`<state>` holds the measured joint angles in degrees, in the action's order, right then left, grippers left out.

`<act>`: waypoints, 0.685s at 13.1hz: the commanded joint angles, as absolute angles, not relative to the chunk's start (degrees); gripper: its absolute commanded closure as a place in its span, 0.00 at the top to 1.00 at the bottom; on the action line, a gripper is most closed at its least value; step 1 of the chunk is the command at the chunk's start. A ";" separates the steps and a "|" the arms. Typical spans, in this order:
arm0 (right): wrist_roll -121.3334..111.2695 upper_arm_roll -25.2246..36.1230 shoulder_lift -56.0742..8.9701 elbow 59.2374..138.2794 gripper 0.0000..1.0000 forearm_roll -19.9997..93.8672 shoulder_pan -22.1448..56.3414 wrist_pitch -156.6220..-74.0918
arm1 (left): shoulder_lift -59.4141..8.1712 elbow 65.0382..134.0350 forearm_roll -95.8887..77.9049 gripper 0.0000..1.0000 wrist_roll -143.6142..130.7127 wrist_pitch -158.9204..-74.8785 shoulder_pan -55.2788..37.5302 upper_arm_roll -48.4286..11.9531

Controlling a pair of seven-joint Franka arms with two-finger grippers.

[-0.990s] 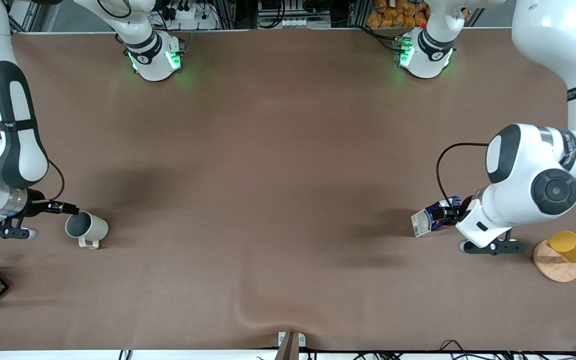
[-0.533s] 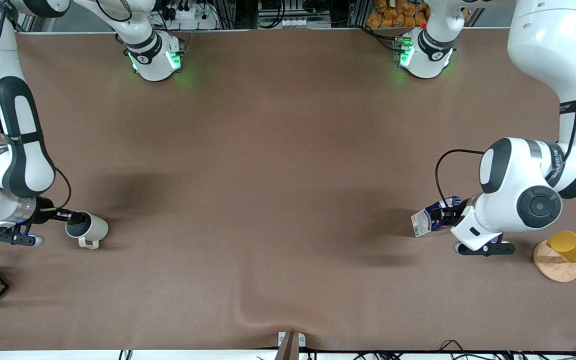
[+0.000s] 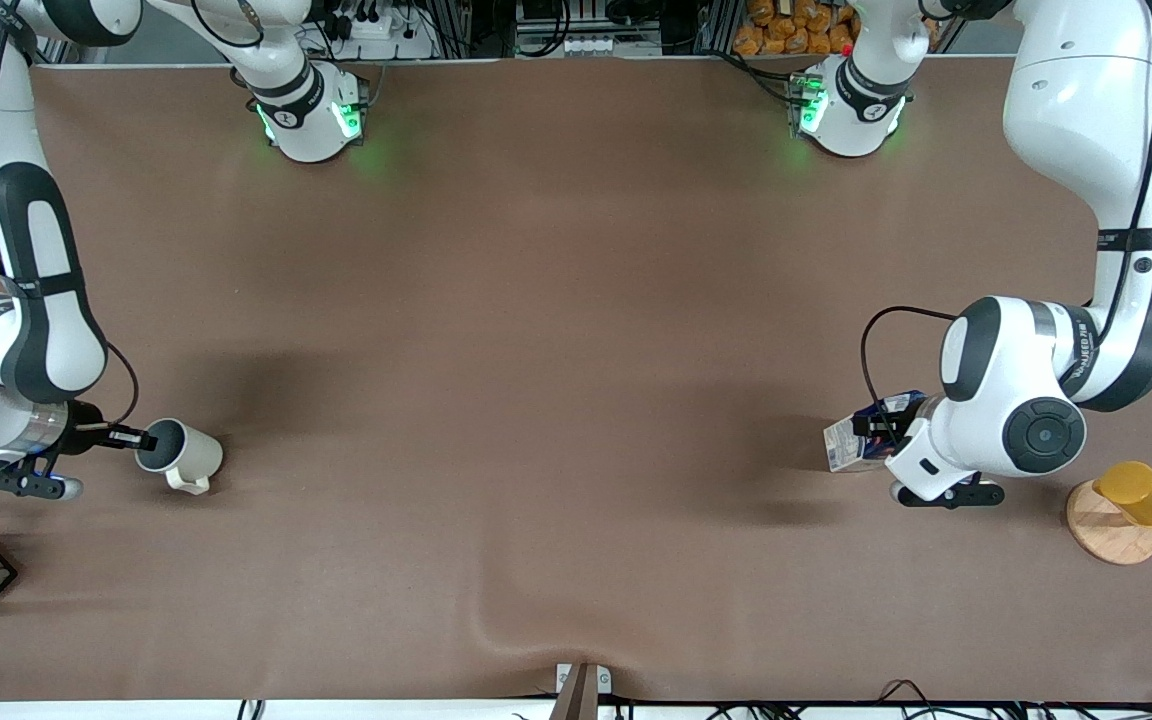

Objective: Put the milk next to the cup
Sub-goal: 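Grasp the white mug with the right gripper while the left gripper grasps the milk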

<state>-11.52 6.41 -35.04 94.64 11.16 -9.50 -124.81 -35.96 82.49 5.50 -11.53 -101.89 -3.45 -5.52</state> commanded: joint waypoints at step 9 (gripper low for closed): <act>-5.11 5.80 -33.32 84.37 0.00 11.34 -7.21 -107.23 | -29.89 82.97 5.54 0.00 -13.53 -100.90 -3.43 -6.06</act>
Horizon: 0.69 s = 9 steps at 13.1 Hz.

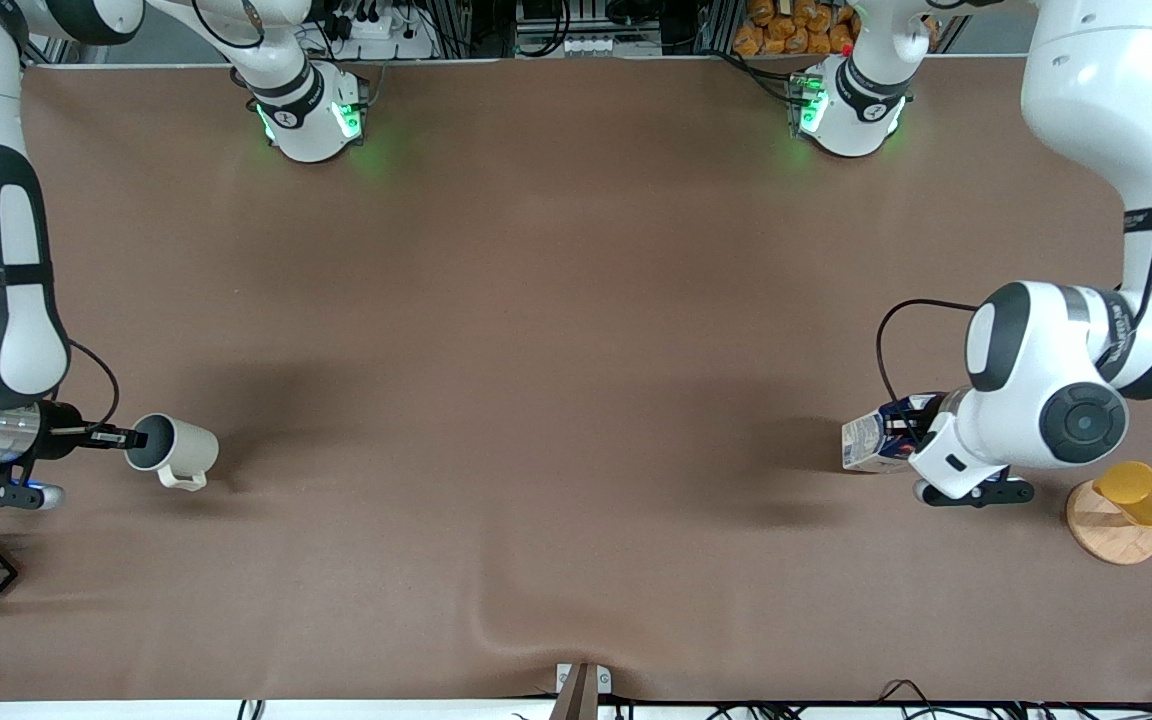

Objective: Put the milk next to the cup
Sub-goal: 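Carry the mug with the right gripper while the left gripper carries the milk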

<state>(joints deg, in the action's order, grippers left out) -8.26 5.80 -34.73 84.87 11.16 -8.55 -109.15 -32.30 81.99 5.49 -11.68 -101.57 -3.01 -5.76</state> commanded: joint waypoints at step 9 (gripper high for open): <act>31.50 5.63 -27.86 83.33 0.00 11.60 11.57 -100.20 | -26.28 82.97 5.54 0.00 -21.26 -98.35 -3.60 -12.56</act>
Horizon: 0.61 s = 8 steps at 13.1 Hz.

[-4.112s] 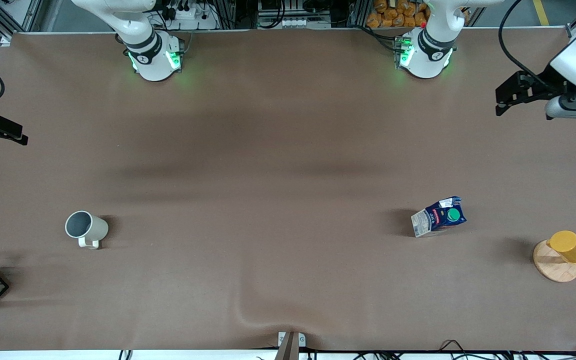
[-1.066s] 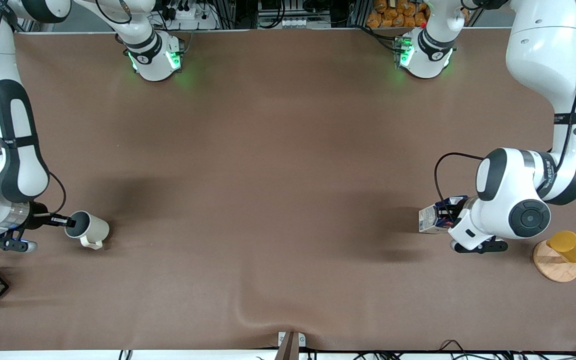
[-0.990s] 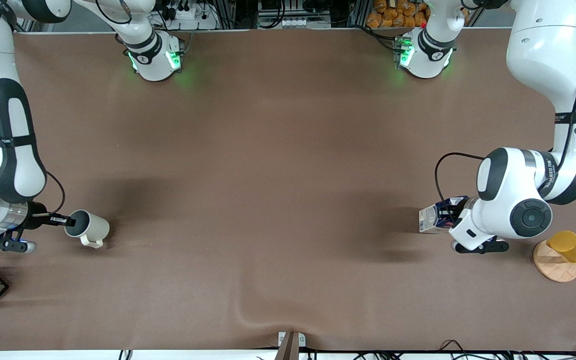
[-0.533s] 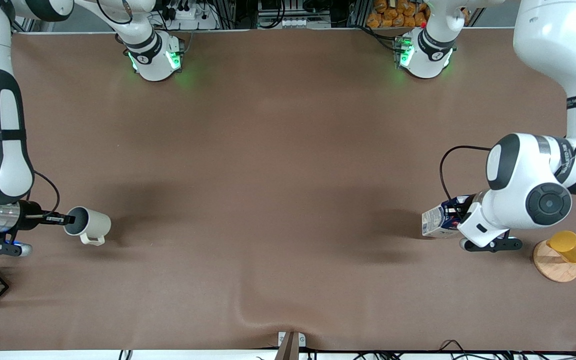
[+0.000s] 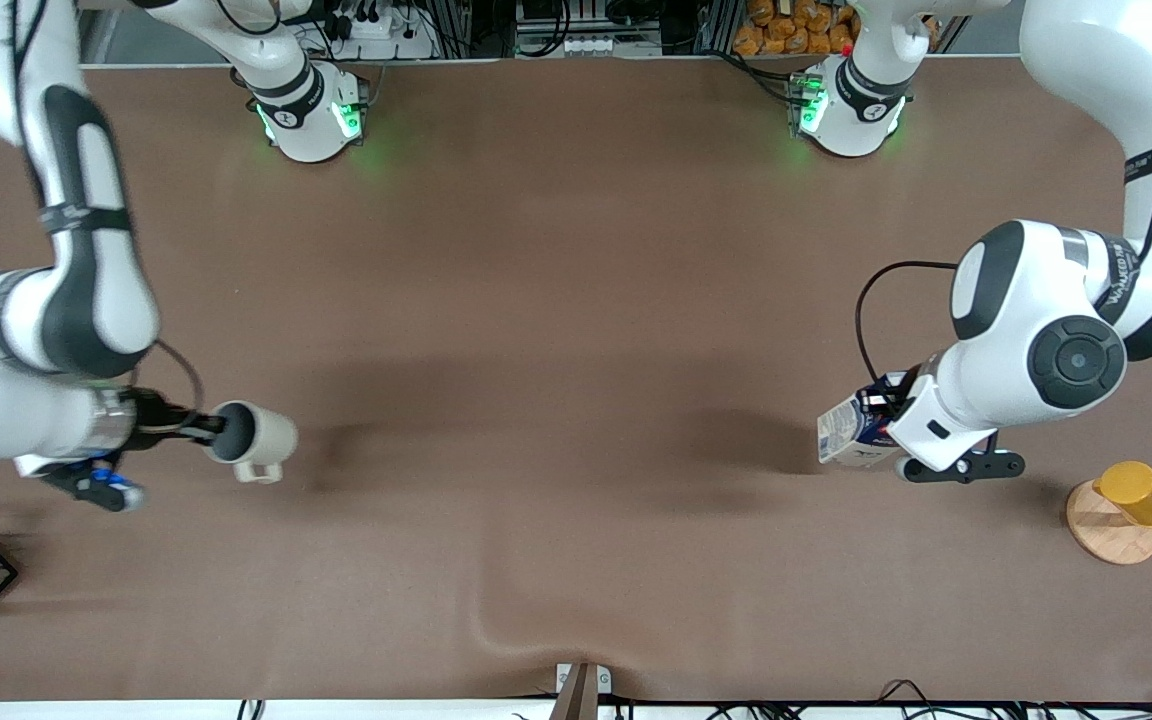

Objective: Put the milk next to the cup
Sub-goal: 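Carry the mug with the right gripper while the left gripper carries the milk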

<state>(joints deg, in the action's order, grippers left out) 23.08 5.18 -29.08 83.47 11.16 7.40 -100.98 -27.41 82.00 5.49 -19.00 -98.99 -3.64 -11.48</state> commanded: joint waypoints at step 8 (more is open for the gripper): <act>60.46 5.45 -33.30 77.61 0.00 15.72 30.22 -110.02 | -24.44 82.88 5.27 0.00 -26.45 -95.89 -3.52 -16.96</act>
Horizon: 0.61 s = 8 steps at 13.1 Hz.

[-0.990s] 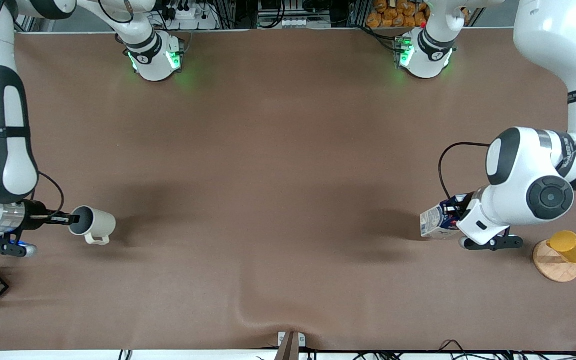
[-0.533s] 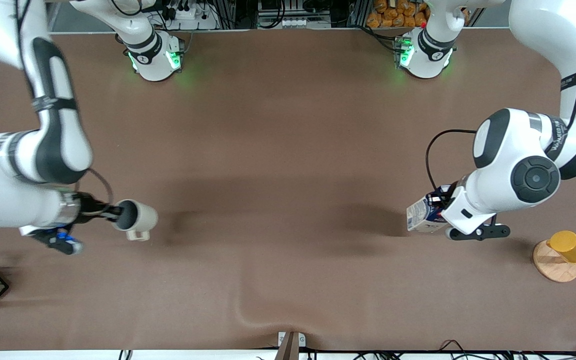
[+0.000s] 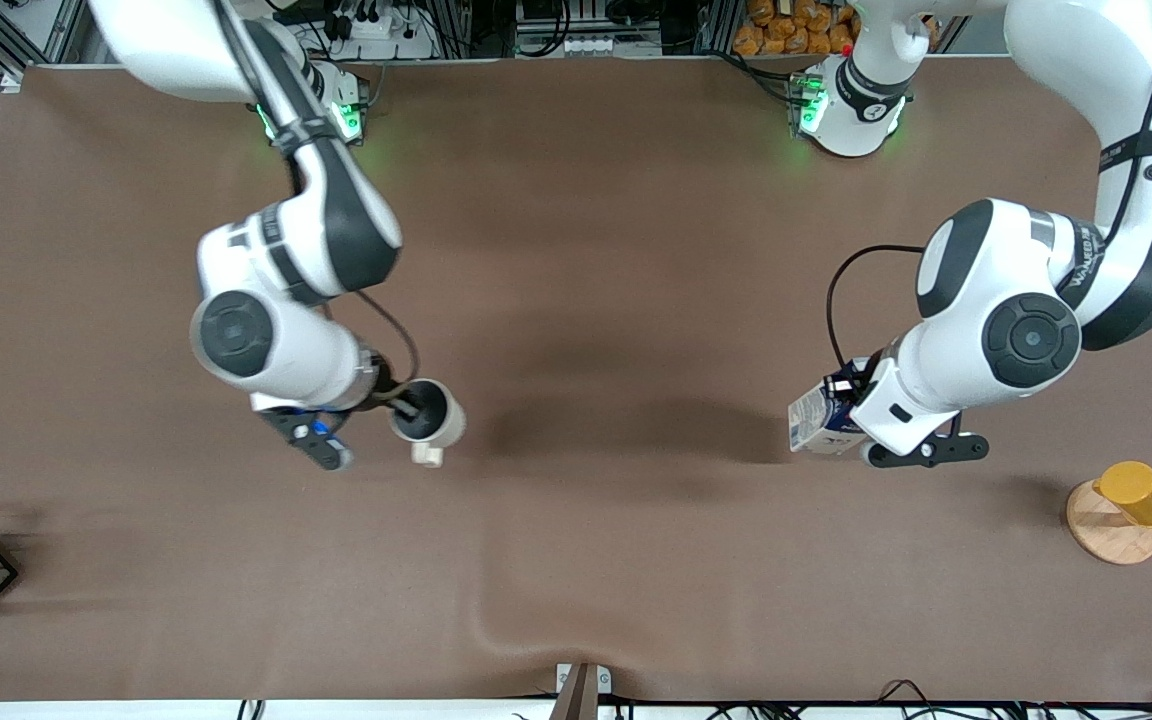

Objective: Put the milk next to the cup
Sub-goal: 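Carry the mug with the right gripper while the left gripper carries the milk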

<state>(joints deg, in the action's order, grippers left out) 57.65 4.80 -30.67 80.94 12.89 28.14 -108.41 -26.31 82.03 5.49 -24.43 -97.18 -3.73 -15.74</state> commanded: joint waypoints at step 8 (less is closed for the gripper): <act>69.26 5.45 -40.51 74.71 0.00 16.00 38.05 -120.93 | -21.18 82.88 3.96 0.00 -33.30 -91.06 -3.34 -23.11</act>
<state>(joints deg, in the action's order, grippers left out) 68.45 4.78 -38.69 77.31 14.86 37.49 -121.07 -23.14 82.01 5.16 -31.62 -92.56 -3.72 -22.02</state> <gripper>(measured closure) 0.960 0.643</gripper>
